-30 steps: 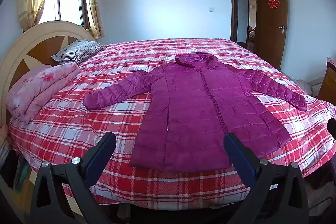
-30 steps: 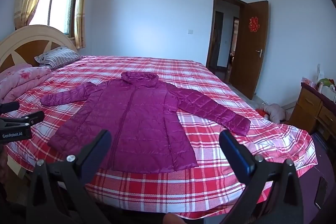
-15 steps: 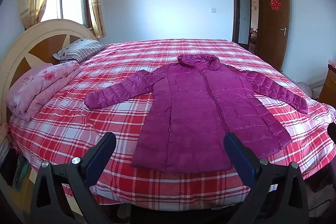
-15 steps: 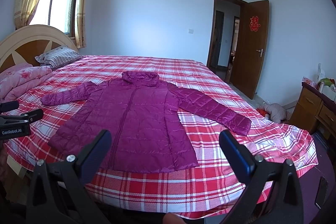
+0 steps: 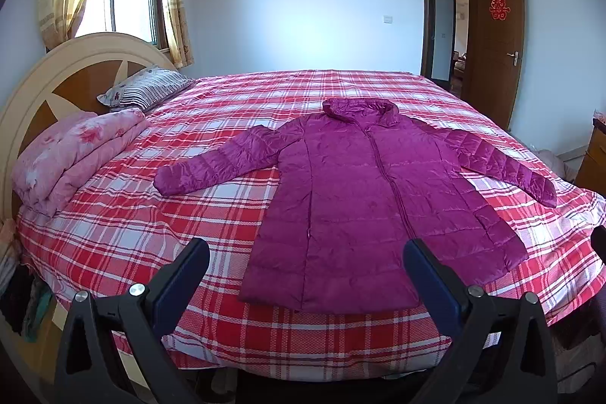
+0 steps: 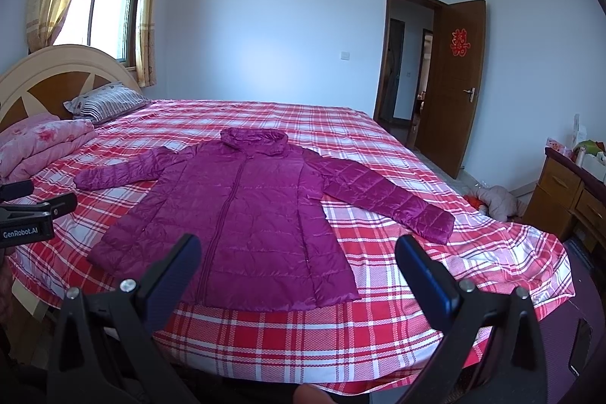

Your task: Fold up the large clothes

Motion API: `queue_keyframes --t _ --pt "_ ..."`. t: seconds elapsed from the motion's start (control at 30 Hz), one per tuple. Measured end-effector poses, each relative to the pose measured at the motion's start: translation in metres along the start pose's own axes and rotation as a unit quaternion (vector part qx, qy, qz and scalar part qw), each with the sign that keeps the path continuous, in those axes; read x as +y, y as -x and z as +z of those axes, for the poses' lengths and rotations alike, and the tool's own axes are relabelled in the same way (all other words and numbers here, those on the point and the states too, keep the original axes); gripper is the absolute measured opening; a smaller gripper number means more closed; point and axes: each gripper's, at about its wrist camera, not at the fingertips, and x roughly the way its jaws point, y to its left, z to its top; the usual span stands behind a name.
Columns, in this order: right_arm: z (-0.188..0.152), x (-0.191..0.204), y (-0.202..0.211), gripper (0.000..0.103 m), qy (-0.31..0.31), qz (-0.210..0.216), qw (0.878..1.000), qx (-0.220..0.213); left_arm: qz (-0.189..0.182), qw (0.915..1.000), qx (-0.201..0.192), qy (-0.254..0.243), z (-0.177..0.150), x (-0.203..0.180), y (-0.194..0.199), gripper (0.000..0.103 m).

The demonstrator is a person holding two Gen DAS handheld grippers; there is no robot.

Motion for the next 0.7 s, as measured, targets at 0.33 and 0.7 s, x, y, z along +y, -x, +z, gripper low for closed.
queue_keyframes --t 0.33,0.7 --pt "-0.0019 0.0017 -0.0014 0.103 -0.001 0.003 1.0 0.001 0.0 1.0 0.001 0.002 0.0004 0.002 -0.0011 0.102" --pt "-0.0027 0.0034 -0.0021 0.103 -0.001 0.004 1.0 0.002 0.001 1.0 0.002 0.005 0.0001 0.005 -0.0029 0.102"
